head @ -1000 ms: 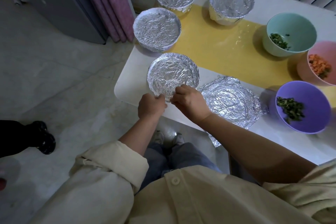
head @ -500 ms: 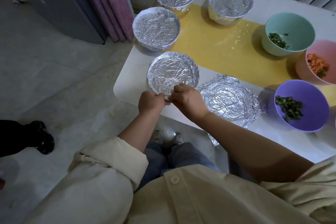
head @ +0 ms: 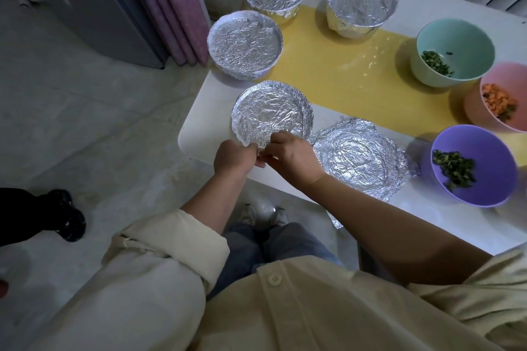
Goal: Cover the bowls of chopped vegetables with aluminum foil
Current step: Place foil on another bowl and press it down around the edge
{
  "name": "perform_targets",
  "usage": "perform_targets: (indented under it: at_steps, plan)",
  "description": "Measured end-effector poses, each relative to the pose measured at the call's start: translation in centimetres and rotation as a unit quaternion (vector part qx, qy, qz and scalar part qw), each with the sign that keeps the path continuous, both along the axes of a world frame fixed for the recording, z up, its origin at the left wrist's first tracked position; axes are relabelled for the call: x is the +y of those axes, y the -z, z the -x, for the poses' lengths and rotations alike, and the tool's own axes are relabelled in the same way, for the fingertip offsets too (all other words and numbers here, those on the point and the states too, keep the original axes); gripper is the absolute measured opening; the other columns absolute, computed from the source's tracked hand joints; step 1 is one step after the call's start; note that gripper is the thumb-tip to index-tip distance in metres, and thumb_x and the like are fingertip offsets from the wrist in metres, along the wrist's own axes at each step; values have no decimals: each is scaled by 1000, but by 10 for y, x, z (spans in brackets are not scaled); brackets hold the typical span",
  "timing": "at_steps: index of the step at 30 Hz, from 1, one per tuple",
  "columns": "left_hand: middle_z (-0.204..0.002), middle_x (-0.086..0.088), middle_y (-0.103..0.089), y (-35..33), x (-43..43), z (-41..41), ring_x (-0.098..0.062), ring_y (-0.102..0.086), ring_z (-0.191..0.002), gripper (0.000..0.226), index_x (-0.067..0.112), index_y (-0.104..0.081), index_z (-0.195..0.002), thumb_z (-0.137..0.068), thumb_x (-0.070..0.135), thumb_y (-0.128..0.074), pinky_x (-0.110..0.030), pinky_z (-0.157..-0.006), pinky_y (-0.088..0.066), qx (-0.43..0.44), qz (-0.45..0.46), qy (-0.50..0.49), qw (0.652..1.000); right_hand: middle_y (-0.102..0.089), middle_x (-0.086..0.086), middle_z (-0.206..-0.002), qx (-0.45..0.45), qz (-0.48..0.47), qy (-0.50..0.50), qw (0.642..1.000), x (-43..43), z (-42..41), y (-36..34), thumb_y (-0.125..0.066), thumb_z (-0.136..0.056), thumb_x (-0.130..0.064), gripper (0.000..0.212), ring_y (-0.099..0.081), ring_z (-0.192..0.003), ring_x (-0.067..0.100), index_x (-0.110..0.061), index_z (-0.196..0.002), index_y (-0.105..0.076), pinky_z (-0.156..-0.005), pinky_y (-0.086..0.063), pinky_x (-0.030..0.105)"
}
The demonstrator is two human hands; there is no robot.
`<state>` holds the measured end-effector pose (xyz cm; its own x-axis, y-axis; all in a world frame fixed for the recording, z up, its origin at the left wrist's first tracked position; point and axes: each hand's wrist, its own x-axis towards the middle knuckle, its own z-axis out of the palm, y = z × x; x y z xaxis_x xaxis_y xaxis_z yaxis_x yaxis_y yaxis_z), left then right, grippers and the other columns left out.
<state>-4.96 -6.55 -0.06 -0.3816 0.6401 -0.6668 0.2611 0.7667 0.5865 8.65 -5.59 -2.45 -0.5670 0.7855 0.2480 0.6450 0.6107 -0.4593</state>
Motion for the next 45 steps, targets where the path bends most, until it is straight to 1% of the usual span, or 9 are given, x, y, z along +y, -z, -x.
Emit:
perform_targets:
  at_steps: [3,7,12,18,25,30,35,41,45]
  plan:
    - [-60,-8,-72,-1,2,10,-22,-73,-77,27,6,-69,-76,-79,27,-54,-33,-70,-57,20,2,13,1000,-60,8,-78,2,9,-27,1000,-2,-7,-1,-77,-74,-12,15,-57,-73,29,-7,-86,-70,-58,-44,32]
    - [-58,0,-72,0,0,19,-19,-74,-74,24,4,-69,-80,-84,22,-53,-21,-47,-43,-5,9,-9,1000,-60,7,-75,-6,-3,-29,1000,-3,-15,2,-76,-73,-3,9,-57,-70,30,-7,-77,-69,-57,-47,35]
    - [-70,-9,-72,7,-14,6,-22,-70,-61,30,2,-69,-78,-83,31,-71,-20,-49,-47,-64,-10,-145,987,-56,4,-69,-6,-21,-26,999,-2,-4,4,-57,-86,-14,22,-56,-67,28,-10,-67,-67,-51,-43,31]
    - [-61,-10,-72,18,-13,-1,-26,-74,-64,22,8,-68,-56,-77,14,-65,-44,-82,-60,-66,-26,-169,983,-56,5,-66,-2,-15,-15,1000,-3,4,2,-63,-79,-10,15,-57,-64,28,-10,-65,-68,-46,-44,29]
    - [-69,-6,-72,5,-13,-6,-21,-71,-58,24,9,-64,-70,-91,19,-58,-28,-64,-51,-66,-16,-141,988,-54,5,-64,-4,-9,-7,1000,-3,4,1,-59,-80,-13,20,-56,-63,28,-10,-62,-66,-43,-42,29]
    - [-60,-5,-70,4,-12,-7,-20,-72,-60,23,8,-63,-74,-93,15,-52,-38,-79,-58,-61,-14,-109,992,-51,5,-60,-4,2,-9,1000,-4,6,-4,-81,-70,-5,20,-55,-59,28,-10,-60,-65,-42,-35,27]
    - [-66,-7,-68,-4,-11,-7,-20,-65,-60,21,6,-62,-76,-92,14,-50,-30,-66,-47,-93,8,-127,988,-52,5,-62,-6,-6,-14,1000,-3,4,-1,-73,-75,-7,17,-55,-61,28,-11,-60,-66,-41,-38,28]
    - [-65,-15,-72,-1,-5,-2,-28,-74,-76,14,5,-63,-70,-79,12,-54,-46,-83,-60,-38,11,-85,996,-52,3,-61,-7,-10,-13,1000,-6,7,0,-77,-73,-9,13,-56,-60,27,-13,-63,-70,-42,-37,26]
    - [-74,-11,-72,-11,-3,-2,-21,-71,-65,17,2,-65,-81,-87,15,-54,-26,-58,-55,-55,22,-63,996,-53,3,-61,-5,-2,1,1000,-5,7,1,-82,-70,-8,14,-56,-60,27,-12,-63,-71,-43,-38,26]
